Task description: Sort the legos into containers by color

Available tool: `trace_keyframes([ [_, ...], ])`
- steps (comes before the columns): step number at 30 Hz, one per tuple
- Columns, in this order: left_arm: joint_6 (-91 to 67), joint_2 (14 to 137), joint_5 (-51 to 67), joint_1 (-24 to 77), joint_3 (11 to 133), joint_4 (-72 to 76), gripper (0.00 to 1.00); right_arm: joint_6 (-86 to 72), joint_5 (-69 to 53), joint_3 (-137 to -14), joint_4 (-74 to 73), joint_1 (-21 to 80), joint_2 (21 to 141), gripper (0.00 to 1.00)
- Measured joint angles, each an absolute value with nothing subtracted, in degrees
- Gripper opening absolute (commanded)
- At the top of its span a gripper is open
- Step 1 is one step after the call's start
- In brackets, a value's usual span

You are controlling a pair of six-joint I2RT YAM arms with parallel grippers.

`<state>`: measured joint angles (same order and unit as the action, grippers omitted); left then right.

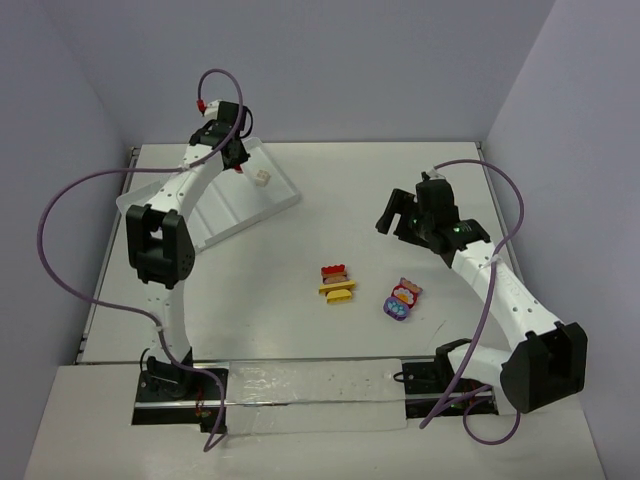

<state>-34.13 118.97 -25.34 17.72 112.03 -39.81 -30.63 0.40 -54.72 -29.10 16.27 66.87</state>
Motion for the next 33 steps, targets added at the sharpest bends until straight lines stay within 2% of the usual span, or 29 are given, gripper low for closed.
trace_keyframes([
  [7, -34.28, 129.03, -24.87, 14.24, 119.86, -41.07, 0.01, -30.61, 0.43, -54.02, -28.52, 16.36, 66.55, 0.88],
  [9, -34.36, 130.11, -24.54, 13.34, 120.05, -41.01, 0.18, -30.61, 0.44, -53.38, -28.52, 16.36, 66.51, 0.88],
  [12, -34.41, 131.13, -23.67, 12.25, 120.05, -40.79, 0.6, -30.61, 0.43, -52.85, -28.58, 16.36, 66.5, 0.88],
  [14, -34.39, 131.53, -23.09, 11.88, 120.05, -40.66, 0.74, -30.62, 0.43, -52.84, -28.54, 16.36, 66.46, 0.88],
  [15, -34.55, 131.69, -22.78, 11.83, 120.05, -40.53, 0.76, -30.63, 0.43, -52.84, -28.52, 16.36, 66.42, 0.88],
  [23, -34.77, 127.94, -19.89, 12.81, 113.32, -37.39, 0.72, -30.59, 0.45, -51.89, -28.32, 16.66, 65.24, 0.88],
  [28, -34.39, 115.93, -18.82, 16.93, 100.51, -33.86, 0.71, -30.24, 0.41, -50.33, -27.62, 18.2, 64.93, 0.87],
  [33, -36.99, 97.15, -12.77, 24.27, 83.39, -26.96, 0.71, -29.52, 0.64, -48.88, -27.03, 28.29, 66.36, 0.88],
])
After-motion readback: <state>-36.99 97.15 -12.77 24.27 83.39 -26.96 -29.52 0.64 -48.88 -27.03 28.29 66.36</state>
